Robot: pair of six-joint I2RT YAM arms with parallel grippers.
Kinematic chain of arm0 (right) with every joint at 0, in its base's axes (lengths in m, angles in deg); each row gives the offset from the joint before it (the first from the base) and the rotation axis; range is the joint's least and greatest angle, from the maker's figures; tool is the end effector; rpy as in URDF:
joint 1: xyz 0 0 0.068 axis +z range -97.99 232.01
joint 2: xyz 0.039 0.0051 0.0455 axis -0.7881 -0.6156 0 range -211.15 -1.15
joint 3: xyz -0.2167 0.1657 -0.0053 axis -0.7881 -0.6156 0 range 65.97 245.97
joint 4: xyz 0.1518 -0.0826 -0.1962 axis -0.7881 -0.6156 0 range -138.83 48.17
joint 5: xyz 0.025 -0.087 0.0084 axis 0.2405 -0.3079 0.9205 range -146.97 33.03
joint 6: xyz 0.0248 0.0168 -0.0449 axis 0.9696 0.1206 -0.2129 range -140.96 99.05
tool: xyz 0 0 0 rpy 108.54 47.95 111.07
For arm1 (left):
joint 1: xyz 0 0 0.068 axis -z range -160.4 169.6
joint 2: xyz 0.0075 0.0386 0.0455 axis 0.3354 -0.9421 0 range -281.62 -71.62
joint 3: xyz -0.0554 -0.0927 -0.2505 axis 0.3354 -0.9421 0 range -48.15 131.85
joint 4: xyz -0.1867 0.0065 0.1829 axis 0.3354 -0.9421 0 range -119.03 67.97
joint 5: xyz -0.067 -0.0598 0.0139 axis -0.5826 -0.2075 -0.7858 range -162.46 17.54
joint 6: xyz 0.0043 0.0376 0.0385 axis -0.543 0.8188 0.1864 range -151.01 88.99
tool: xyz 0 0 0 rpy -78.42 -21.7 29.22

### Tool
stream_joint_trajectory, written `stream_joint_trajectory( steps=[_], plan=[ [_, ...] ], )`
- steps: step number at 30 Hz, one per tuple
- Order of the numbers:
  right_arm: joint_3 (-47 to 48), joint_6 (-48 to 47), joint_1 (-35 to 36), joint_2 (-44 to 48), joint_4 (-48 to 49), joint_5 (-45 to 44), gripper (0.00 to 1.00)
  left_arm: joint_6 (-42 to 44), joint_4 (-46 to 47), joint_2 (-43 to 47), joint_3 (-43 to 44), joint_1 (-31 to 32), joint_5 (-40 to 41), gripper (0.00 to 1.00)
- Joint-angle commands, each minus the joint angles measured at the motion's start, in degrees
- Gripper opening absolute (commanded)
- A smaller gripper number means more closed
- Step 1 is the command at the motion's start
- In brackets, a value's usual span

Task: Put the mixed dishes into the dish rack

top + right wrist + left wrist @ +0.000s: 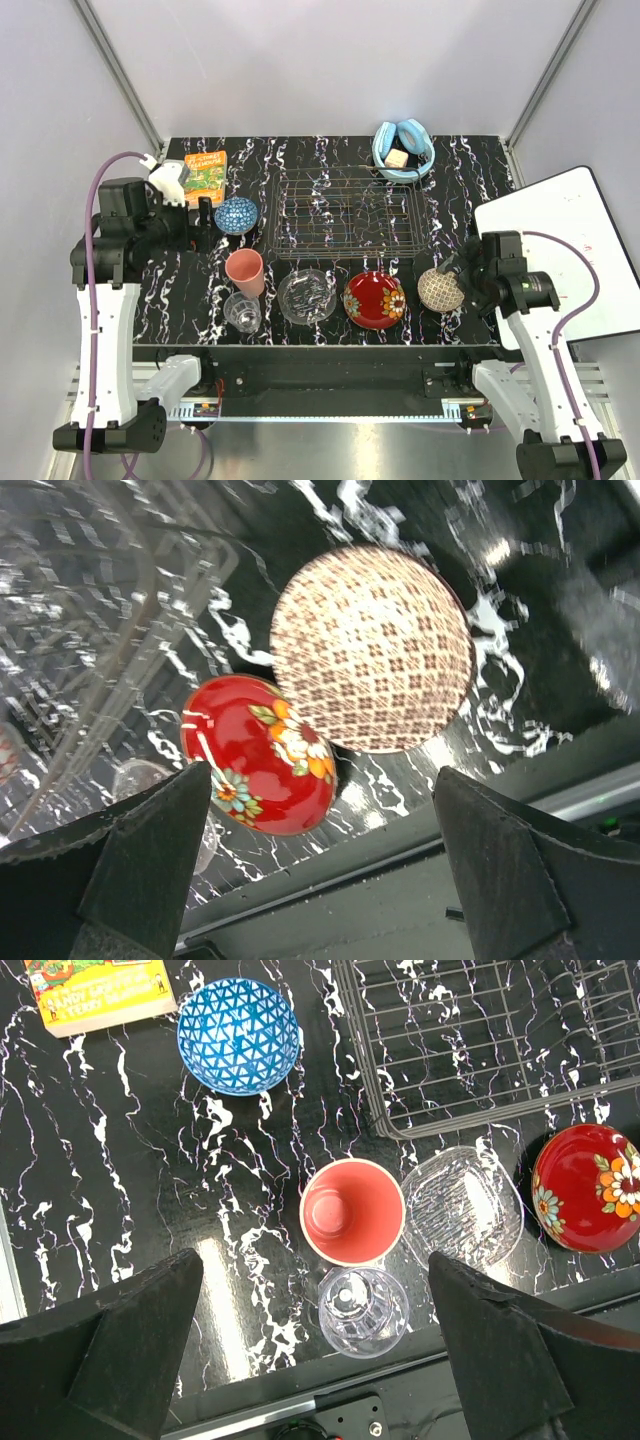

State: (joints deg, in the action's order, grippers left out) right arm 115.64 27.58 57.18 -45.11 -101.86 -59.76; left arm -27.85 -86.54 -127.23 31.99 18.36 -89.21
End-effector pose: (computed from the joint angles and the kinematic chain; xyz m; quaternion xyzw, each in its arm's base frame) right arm 0.1313 0.0102 0.2918 0.3585 0.8816 0.1176 0.2837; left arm 0.1519 -0.0070 0.4182 0.0767 0.8954 -0.1159 0.4230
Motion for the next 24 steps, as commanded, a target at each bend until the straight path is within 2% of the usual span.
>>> stream_joint_trajectory(
  steps=[1, 10, 15, 24],
  plan=[
    [-4.04, 5.86, 0.28, -1.64, 1.67, 1.91, 1.00, 0.71, 2.90, -0.20, -0.94, 0.00, -0.04, 0.99],
    [-3.88, 8.69, 0.28, -5.25, -0.44, -9.07, 1.00, 0.62, 4.74, -1.51, -1.65, -0.17, -0.74, 0.99],
    [-6.94, 10.43, 0.19, -8.42, -0.36, -9.08, 1.00, 1.24, 5.36, -1.78, -2.00, -0.17, -0.56, 0.99],
    [-12.75, 12.99, 1.33, -10.61, 7.73, -9.78, 1.00, 2.37, 6.59, -1.95, -3.67, -0.78, -0.83, 0.99]
  ],
)
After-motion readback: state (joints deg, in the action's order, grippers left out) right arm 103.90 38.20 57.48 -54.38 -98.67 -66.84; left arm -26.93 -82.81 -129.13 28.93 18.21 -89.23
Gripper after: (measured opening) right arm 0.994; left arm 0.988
